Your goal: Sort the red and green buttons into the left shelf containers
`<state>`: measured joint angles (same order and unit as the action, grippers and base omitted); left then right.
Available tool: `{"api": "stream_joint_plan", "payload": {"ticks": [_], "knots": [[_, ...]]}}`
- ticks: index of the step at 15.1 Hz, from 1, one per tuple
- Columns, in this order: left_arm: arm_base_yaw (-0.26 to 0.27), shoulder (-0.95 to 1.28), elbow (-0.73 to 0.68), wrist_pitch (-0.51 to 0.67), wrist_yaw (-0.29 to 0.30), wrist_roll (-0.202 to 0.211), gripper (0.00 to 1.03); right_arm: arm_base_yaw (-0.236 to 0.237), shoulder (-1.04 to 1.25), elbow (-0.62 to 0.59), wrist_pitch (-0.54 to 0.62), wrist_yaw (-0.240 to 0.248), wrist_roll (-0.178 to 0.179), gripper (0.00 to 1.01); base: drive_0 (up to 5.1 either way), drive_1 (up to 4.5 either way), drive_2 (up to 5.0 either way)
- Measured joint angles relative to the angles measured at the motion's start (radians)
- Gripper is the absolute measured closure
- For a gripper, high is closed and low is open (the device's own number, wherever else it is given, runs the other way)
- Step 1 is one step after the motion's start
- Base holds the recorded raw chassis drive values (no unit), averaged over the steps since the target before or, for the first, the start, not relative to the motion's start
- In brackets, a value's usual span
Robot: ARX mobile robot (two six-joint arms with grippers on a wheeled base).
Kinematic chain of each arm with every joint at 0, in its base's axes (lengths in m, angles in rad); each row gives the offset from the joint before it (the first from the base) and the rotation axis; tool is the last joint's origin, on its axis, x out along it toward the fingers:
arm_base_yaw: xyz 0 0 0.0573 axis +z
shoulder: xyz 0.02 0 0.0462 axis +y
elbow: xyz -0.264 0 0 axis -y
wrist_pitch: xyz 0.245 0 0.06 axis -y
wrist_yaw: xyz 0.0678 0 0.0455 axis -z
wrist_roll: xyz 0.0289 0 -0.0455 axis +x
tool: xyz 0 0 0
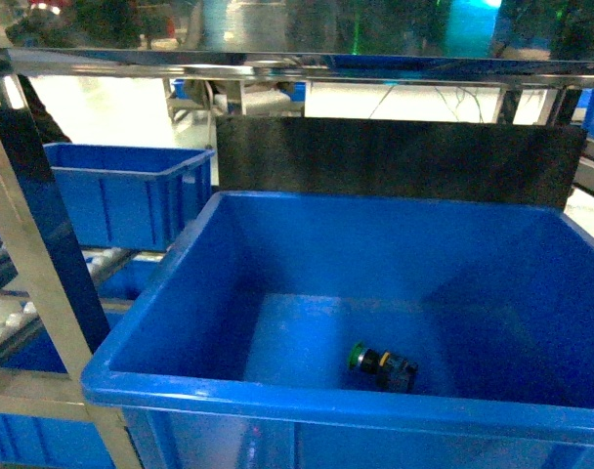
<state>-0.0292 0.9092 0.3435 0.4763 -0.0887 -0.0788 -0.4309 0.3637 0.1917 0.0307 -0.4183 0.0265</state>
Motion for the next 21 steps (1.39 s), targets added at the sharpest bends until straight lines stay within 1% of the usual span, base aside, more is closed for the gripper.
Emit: {"api": "stream_joint_plan", "payload": {"ticks": [2,3,5,6,7,8,9,10,11,12,13,14,15,16,19,20,21], "knots": [[0.000,0.000,0.000,-0.003,0.001,0.000,0.73,0.000,0.015,-0.002,-0.009,-0.009,-0.002,0.03,0.0,0.00,0.0],[-0.014,0.003,0.000,-0.025,0.006,-0.003,0.73,0.000,0.015,-0.002,-0.010,-0.009,-0.002,0.03,0.0,0.00,0.0],[-0.060,0.045,-0.003,-0.044,-0.004,-0.028,0.73,0.000,0.014,-0.002,-0.009,-0.009,-0.002,0.03,0.0,0.00,0.0],[-0.069,0.061,-0.005,-0.072,0.004,-0.040,0.73,0.000,0.014,-0.002,-0.009,-0.009,-0.002,0.03,0.0,0.00,0.0],[-0.087,0.067,-0.011,-0.103,0.040,-0.043,0.73,0.000,0.014,-0.002,-0.009,-0.009,-0.002,0.03,0.0,0.00,0.0],[-0.113,0.091,-0.012,-0.078,0.076,-0.045,0.73,0.000,0.014,-0.002,-0.009,-0.009,-0.002,0.03,0.0,0.00,0.0],[-0.158,0.149,-0.011,-0.032,0.089,-0.035,0.73,0.000,0.014,-0.002,-0.009,-0.009,-0.002,0.03,0.0,0.00,0.0],[-0.230,0.262,-0.007,0.034,0.073,-0.021,0.73,0.000,0.014,-0.002,-0.009,-0.009,-0.002,0.03,0.0,0.00,0.0],[-0.301,0.365,0.026,0.061,0.062,-0.003,0.73,0.000,0.014,-0.002,-0.009,-0.009,-0.002,0.03,0.0,0.00,0.0],[-0.360,0.454,0.072,0.119,0.036,0.006,0.73,0.000,0.014,-0.002,-0.009,-0.010,-0.002,0.03,0.0,0.00,0.0],[-0.410,0.542,0.133,0.161,0.008,0.007,0.73,0.000,0.014,-0.002,-0.009,-0.009,-0.002,0.03,0.0,0.00,0.0],[-0.455,0.681,0.218,0.185,-0.020,0.004,0.73,0.000,0.014,-0.002,-0.009,-0.009,-0.002,0.03,0.0,0.00,0.0],[-0.472,0.767,0.267,0.179,-0.032,0.000,0.73,0.000,0.014,-0.002,-0.009,-0.009,-0.002,0.03,0.0,0.00,0.0],[-0.493,0.906,0.359,0.166,-0.050,-0.015,0.73,0.000,0.014,-0.002,-0.009,-0.009,-0.002,0.03,0.0,0.00,0.0],[-0.498,1.108,0.557,0.117,-0.085,-0.034,0.73,0.000,0.014,-0.002,-0.009,-0.009,-0.002,0.03,0.0,0.00,0.0],[-0.493,1.167,0.623,0.093,-0.088,-0.053,0.73,0.000,0.014,-0.002,-0.009,-0.009,-0.002,0.03,0.0,0.00,0.0],[-0.488,1.241,0.707,0.055,-0.101,-0.083,0.73,0.000,0.014,-0.002,-0.009,-0.009,-0.002,0.03,0.0,0.00,0.0]]}}
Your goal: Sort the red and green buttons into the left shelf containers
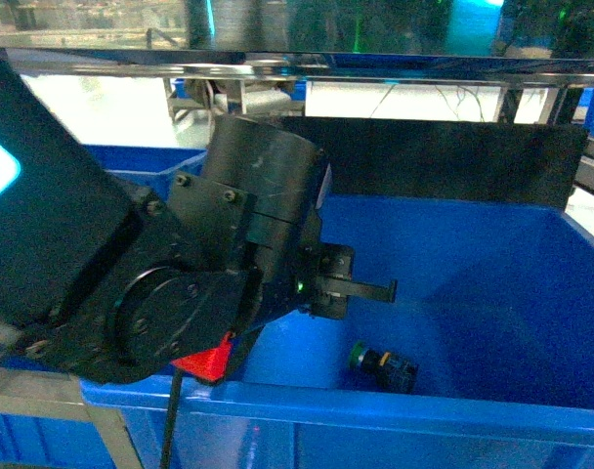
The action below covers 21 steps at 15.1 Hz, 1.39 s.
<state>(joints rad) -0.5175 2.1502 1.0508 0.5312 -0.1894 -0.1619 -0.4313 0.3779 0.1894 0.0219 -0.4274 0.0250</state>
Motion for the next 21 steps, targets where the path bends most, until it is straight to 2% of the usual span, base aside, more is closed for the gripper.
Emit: {"api": "stream_joint_plan", "payload": {"ticks": [2,3,4,6,7,8,11,14,16,17,18,19,21], "knots": [[0.007,0.082,0.101,-0.045,-0.002,-0.054,0.73,0.000,0.000,0.000,0.000,0.000,0.000,0.03,0.0,0.00,0.0],[0.008,0.093,0.118,-0.041,-0.001,-0.080,0.65,0.000,0.000,0.000,0.000,0.000,0.000,0.03,0.0,0.00,0.0],[0.004,0.089,0.122,-0.036,-0.005,-0.100,0.51,0.000,0.000,0.000,0.000,0.000,0.000,0.03,0.0,0.00,0.0],[-0.006,0.060,0.092,-0.009,-0.011,-0.100,0.31,0.000,0.000,0.000,0.000,0.000,0.000,0.03,0.0,0.00,0.0],[-0.018,0.000,0.023,0.026,-0.010,-0.097,0.15,0.000,0.000,0.000,0.000,0.000,0.000,0.03,0.0,0.00,0.0],[-0.025,-0.063,-0.049,0.072,-0.016,-0.086,0.03,0.000,0.000,0.000,0.000,0.000,0.000,0.03,0.0,0.00,0.0],[-0.034,-0.229,-0.229,0.141,-0.010,-0.060,0.05,0.000,0.000,0.000,0.000,0.000,0.000,0.03,0.0,0.00,0.0],[-0.019,-0.461,-0.492,0.178,0.009,-0.002,0.05,0.000,0.000,0.000,0.000,0.000,0.000,0.03,0.0,0.00,0.0],[0.007,-0.684,-0.639,0.093,0.010,0.055,0.05,0.000,0.000,0.000,0.000,0.000,0.000,0.03,0.0,0.00,0.0],[0.026,-0.850,-0.700,-0.006,0.005,0.103,0.05,0.000,0.000,0.000,0.000,0.000,0.000,0.03,0.0,0.00,0.0],[0.053,-1.002,-0.728,-0.104,0.005,0.121,0.05,0.000,0.000,0.000,0.000,0.000,0.000,0.03,0.0,0.00,0.0],[0.095,-1.154,-0.732,-0.190,0.004,0.137,0.05,0.000,0.000,0.000,0.000,0.000,0.000,0.03,0.0,0.00,0.0],[0.199,-1.453,-0.731,-0.353,-0.060,0.151,0.05,0.000,0.000,0.000,0.000,0.000,0.000,0.03,0.0,0.00,0.0]]}}
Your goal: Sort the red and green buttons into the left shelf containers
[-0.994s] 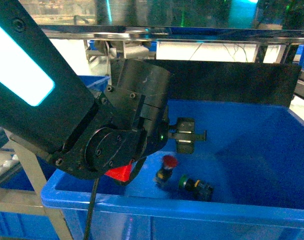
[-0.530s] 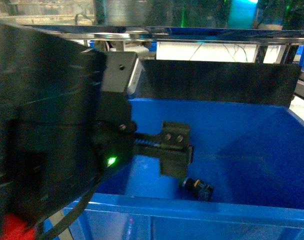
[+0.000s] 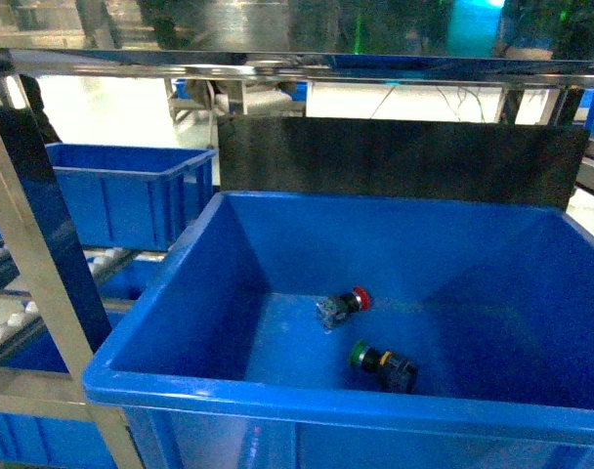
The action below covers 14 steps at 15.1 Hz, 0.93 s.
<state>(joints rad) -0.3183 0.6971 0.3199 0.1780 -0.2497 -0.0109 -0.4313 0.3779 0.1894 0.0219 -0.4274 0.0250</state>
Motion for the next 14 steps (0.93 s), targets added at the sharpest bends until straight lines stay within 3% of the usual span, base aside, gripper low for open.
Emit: {"api": "stream_joint_plan", "payload": {"ticks": [1,3,4,5,6,9,11,12,13,14], "knots": [[0.042,-0.090,0.001,-0.022,-0.004,-0.005,0.05,0.000,0.000,0.000,0.000,0.000,0.000,0.03,0.0,0.00,0.0],[0.045,-0.125,0.018,-0.014,-0.005,-0.008,0.05,0.000,0.000,0.000,0.000,-0.001,0.000,0.03,0.0,0.00,0.0],[0.043,-0.119,0.002,0.036,-0.008,-0.005,0.09,0.006,-0.006,-0.021,0.075,0.008,-0.001,0.07,0.0,0.00,0.0],[0.070,-0.142,-0.048,0.102,0.011,-0.004,0.21,0.054,-0.053,-0.071,0.167,0.058,-0.010,0.19,0.0,0.00,0.0],[0.101,-0.178,-0.090,0.101,0.030,-0.004,0.32,0.102,-0.093,-0.090,0.164,0.092,-0.016,0.30,0.0,0.00,0.0],[0.175,-0.266,-0.162,0.100,0.103,-0.004,0.70,0.223,-0.164,-0.124,0.120,0.216,-0.019,0.69,0.0,0.00,0.0],[0.213,-0.312,-0.200,0.081,0.147,-0.004,0.94,0.255,-0.314,-0.141,-0.024,0.253,-0.019,0.92,0.0,0.00,0.0],[0.296,-0.340,-0.214,0.073,0.231,0.000,1.01,0.289,-0.325,-0.138,-0.016,0.286,-0.021,0.99,0.0,0.00,0.0],[0.325,-0.362,-0.226,0.066,0.230,-0.001,1.01,0.383,-0.335,-0.142,-0.031,0.386,-0.023,0.99,0.0,0.00,0.0],[0.320,-0.382,-0.237,0.057,0.251,0.000,1.01,0.442,-0.337,-0.150,-0.027,0.403,-0.026,0.99,0.0,0.00,0.0]]}}
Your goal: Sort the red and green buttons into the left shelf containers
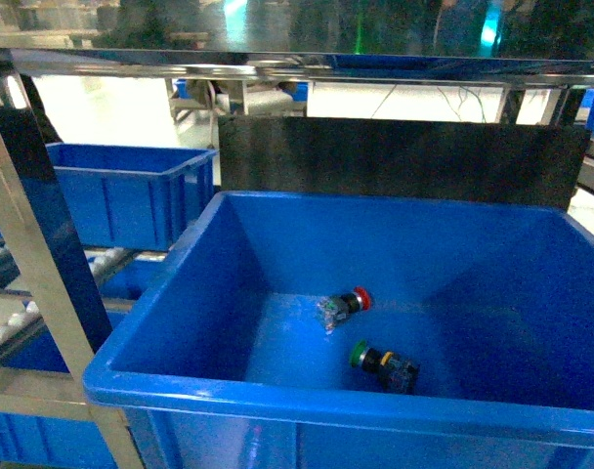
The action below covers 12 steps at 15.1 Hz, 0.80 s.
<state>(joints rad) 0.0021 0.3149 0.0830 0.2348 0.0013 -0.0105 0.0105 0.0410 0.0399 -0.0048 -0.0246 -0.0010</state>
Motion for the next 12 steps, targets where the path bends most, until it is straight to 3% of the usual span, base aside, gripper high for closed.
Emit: {"api": "stream_joint_plan", "payload": {"ticks": [1,7,8,9,12], "knots": [[-0.006,-0.020,-0.013,-0.012,-0.001,0.000,1.01,-0.007,-0.039,-0.027,-0.003,0.024,0.000,0.99,0.0,0.00,0.0],[-0.003,-0.139,-0.069,-0.070,-0.002,0.000,1.01,-0.011,-0.036,-0.026,0.000,0.025,0.000,0.99,0.0,0.00,0.0],[-0.003,-0.167,-0.067,-0.100,-0.002,0.000,1.01,-0.011,-0.036,-0.026,0.001,0.025,0.000,0.99,0.0,0.00,0.0],[-0.003,-0.275,-0.068,-0.248,-0.001,0.000,1.01,-0.011,-0.036,-0.026,0.000,0.025,0.000,0.99,0.0,0.00,0.0],[-0.003,-0.306,-0.068,-0.242,-0.002,0.000,1.01,-0.011,-0.036,-0.026,0.001,0.024,0.000,0.99,0.0,0.00,0.0]]}}
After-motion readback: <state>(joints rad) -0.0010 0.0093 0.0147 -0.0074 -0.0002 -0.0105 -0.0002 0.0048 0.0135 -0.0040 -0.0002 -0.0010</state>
